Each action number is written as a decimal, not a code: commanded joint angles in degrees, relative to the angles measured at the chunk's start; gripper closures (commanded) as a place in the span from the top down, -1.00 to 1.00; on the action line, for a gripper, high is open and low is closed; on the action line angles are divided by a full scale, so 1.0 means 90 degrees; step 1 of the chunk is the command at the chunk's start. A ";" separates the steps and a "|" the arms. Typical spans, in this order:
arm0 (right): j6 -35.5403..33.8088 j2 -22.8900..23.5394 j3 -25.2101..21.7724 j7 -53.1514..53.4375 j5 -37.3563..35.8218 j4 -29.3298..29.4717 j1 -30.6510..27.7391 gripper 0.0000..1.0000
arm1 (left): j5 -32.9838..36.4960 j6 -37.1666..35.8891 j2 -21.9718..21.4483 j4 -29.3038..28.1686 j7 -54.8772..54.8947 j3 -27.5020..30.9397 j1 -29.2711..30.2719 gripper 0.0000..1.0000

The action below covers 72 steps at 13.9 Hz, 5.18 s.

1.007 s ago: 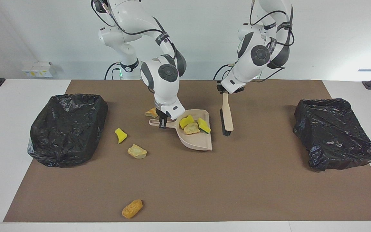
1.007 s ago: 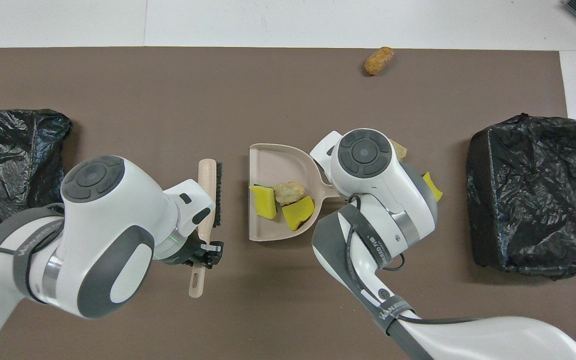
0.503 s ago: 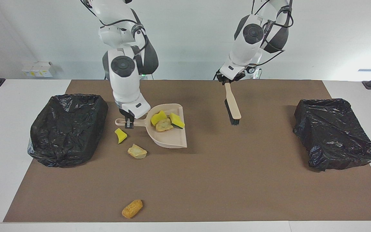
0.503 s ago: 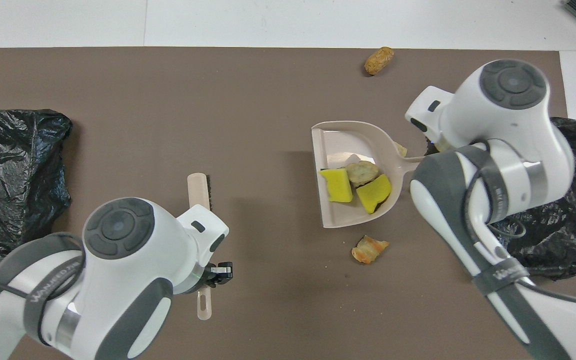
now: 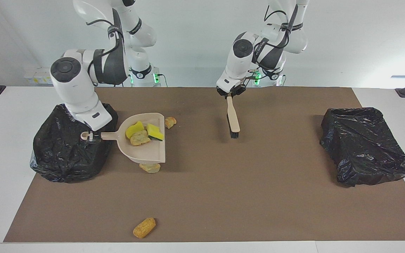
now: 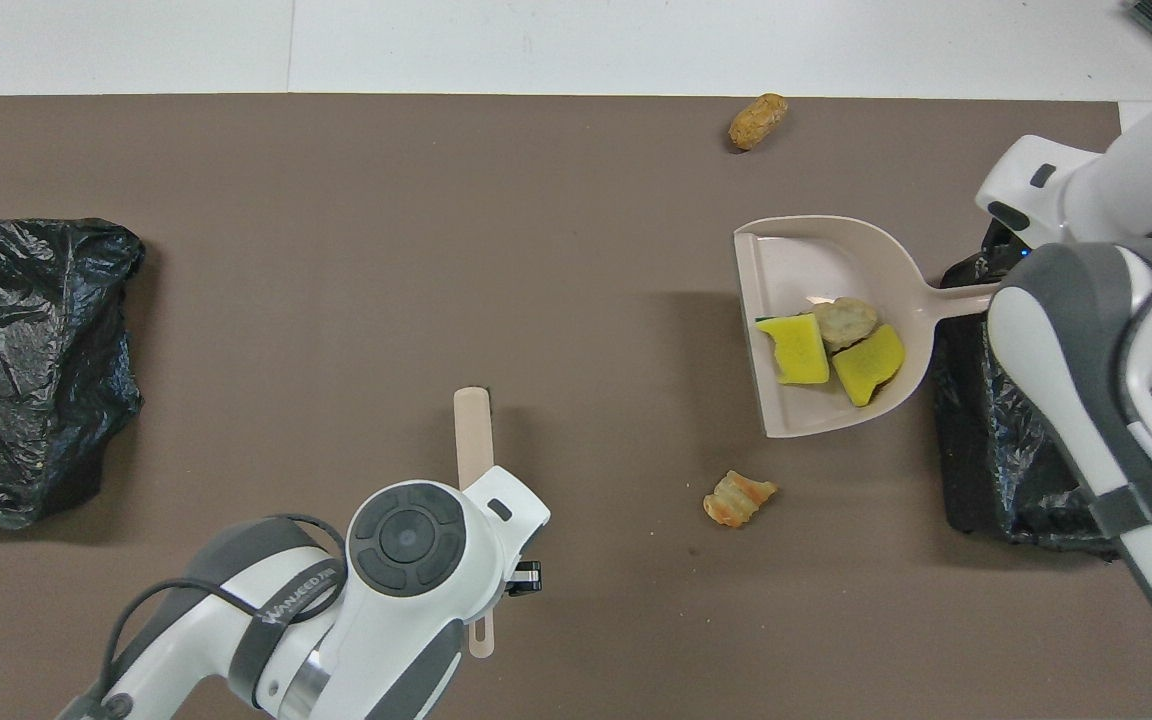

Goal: Sweep and dump trash in bin

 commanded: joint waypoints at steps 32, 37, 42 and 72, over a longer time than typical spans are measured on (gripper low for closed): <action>0.0950 -0.1487 0.0059 0.0590 -0.4513 -0.0624 -0.0965 -1.00 | 0.0200 -0.1042 -0.0644 0.0763 0.2622 0.0198 0.2812 1.00; 0.0053 -0.1604 0.0078 0.1375 -0.2060 -0.0692 -0.0887 -1.00 | 0.0777 -0.1161 -0.0634 0.1113 0.3932 0.0198 0.3808 1.00; -0.1033 -0.1682 0.0117 0.4344 -0.1083 -0.0712 0.0009 -1.00 | 0.0787 -0.1413 -0.0527 0.2020 0.4384 0.0189 0.4396 1.00; 0.1883 0.2624 0.0107 1.4329 0.1546 0.1673 0.4552 -1.00 | 0.1139 -0.3465 -0.0283 0.4308 0.4374 0.0355 0.4475 1.00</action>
